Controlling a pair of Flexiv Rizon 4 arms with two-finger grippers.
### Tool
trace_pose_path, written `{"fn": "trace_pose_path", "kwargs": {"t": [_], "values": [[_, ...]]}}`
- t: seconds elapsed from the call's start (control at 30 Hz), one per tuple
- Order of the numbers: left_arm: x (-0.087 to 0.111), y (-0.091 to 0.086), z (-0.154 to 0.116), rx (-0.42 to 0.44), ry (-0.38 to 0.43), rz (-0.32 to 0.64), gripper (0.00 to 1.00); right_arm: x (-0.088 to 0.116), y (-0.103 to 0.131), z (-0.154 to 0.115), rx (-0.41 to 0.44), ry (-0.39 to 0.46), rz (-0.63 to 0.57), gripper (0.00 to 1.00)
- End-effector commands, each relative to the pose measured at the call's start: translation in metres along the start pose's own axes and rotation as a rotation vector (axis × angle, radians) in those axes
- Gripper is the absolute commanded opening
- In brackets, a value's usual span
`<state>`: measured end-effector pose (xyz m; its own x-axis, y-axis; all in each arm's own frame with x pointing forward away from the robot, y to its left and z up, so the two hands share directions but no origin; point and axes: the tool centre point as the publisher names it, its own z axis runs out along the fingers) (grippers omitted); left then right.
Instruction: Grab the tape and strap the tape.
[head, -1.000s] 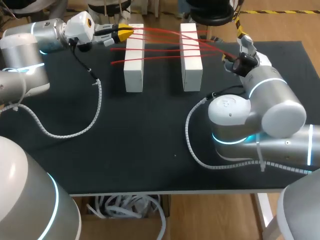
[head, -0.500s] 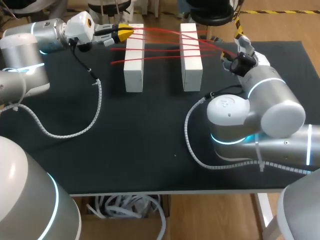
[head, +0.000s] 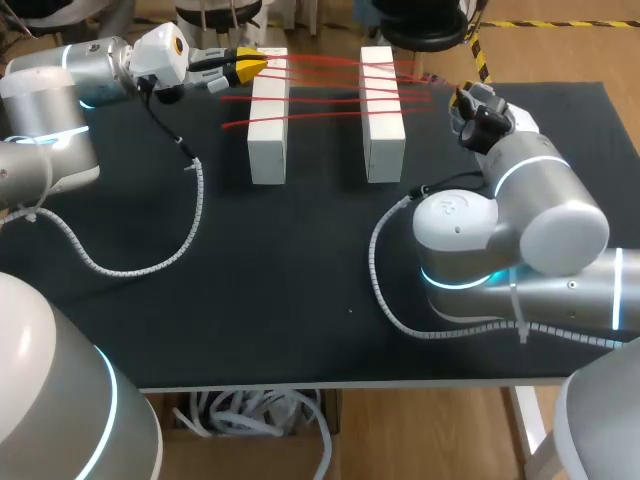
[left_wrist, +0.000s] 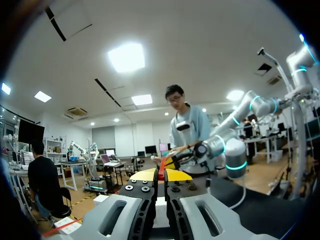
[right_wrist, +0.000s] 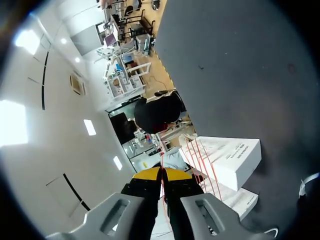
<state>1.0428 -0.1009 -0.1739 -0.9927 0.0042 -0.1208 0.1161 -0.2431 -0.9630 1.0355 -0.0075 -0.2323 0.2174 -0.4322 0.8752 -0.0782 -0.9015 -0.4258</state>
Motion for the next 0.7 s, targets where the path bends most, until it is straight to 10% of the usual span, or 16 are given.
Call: {"fn": "trace_pose_path", "kwargs": {"t": [0.03, 0.7], "values": [[-0.0014, 0.0019, -0.0004, 0.004, 0.004, 0.001, 0.00, 0.0015, -0.0008, 0.0005, -0.004, -0.009, -0.008, 0.00], [-0.0014, 0.0019, -0.0004, 0.004, 0.004, 0.001, 0.00, 0.0062, -0.0034, 0.0053, -0.039, 0.097, -0.285, 0.00]]}}
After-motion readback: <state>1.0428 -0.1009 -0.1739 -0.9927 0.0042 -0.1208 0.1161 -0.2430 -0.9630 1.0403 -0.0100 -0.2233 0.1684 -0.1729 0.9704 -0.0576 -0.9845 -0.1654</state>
